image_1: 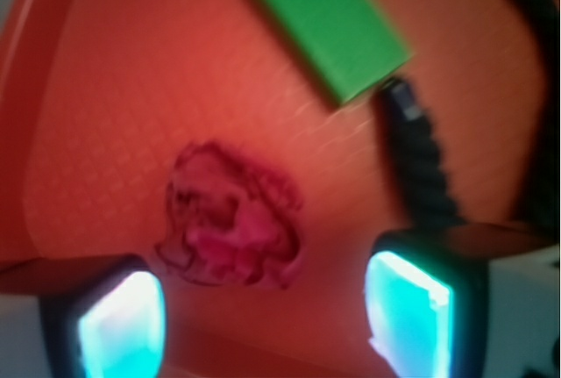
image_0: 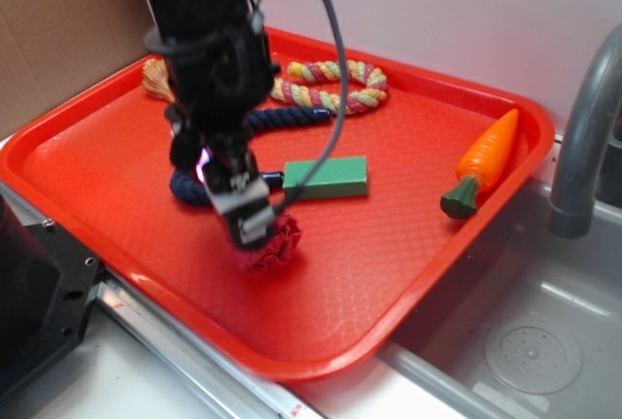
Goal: Grab the red paper.
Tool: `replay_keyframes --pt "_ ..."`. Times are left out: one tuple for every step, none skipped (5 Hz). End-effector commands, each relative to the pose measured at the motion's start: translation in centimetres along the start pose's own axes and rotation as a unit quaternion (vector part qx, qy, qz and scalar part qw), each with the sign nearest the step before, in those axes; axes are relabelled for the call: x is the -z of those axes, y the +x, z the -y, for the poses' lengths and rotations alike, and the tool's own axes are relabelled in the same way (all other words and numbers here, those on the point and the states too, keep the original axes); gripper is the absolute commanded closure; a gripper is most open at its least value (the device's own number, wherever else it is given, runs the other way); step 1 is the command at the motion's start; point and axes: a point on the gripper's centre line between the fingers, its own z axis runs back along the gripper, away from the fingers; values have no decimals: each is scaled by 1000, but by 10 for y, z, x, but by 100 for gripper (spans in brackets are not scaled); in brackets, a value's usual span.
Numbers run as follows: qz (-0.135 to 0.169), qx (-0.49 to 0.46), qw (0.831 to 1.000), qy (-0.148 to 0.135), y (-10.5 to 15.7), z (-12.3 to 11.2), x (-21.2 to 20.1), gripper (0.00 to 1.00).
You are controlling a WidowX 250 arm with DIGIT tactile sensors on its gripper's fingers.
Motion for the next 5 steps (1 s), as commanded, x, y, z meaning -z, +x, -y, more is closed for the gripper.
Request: replay_keyframes --pt "2 29 1000 9 -13 11 25 0" --pt "14 19 999 31 -7 8 40 0" --pt "36 13 999 24 12 8 42 0" --pt "45 19 998 26 26 9 38 0" --pt "56 -10 998 26 21 9 14 0"
